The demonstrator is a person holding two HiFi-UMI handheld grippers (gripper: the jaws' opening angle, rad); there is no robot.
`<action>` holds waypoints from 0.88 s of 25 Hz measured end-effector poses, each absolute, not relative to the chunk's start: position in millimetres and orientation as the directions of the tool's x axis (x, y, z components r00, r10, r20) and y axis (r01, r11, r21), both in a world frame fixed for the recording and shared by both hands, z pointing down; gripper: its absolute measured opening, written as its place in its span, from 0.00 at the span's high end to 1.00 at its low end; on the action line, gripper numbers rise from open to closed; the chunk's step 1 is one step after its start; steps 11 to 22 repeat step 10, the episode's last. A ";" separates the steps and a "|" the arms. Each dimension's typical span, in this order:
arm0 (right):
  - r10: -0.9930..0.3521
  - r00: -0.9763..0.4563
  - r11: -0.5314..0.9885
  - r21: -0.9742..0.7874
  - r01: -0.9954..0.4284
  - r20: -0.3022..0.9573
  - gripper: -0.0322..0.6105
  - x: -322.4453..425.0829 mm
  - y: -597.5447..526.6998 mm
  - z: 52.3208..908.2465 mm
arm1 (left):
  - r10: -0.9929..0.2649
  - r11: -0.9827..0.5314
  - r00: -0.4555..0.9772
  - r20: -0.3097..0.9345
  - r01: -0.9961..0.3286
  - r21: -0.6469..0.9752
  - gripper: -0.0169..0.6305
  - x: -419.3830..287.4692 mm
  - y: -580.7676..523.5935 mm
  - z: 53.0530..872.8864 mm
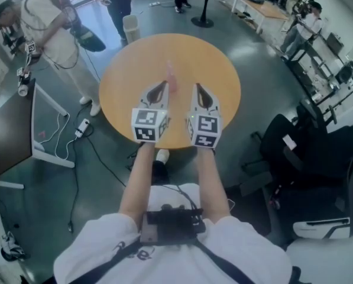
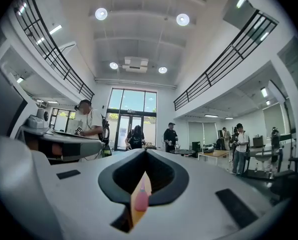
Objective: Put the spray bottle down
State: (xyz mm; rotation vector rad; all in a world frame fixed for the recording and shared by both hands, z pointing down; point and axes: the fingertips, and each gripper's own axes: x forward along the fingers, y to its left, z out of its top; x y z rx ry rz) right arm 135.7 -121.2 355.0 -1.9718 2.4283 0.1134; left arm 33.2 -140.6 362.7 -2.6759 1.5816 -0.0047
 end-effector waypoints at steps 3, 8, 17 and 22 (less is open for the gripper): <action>-0.978 -0.194 0.191 0.041 -0.981 -0.082 0.93 146.5 -114.9 346.4 | -0.868 -0.495 0.496 -0.017 -0.867 -0.052 0.95 44.5 -134.3 359.8; -0.981 -0.177 0.175 0.034 -0.984 -0.082 0.93 160.8 -113.0 343.9 | -0.865 -0.500 0.501 -0.019 -0.864 -0.056 0.95 54.7 -130.7 356.6; -0.983 -0.165 0.163 0.035 -0.986 -0.076 0.93 167.4 -115.4 346.6 | -0.863 -0.503 0.504 -0.016 -0.863 -0.056 0.95 58.4 -132.6 356.4; -0.983 -0.165 0.163 0.035 -0.986 -0.076 0.93 167.4 -115.4 346.6 | -0.863 -0.503 0.504 -0.016 -0.863 -0.056 0.95 58.4 -132.6 356.4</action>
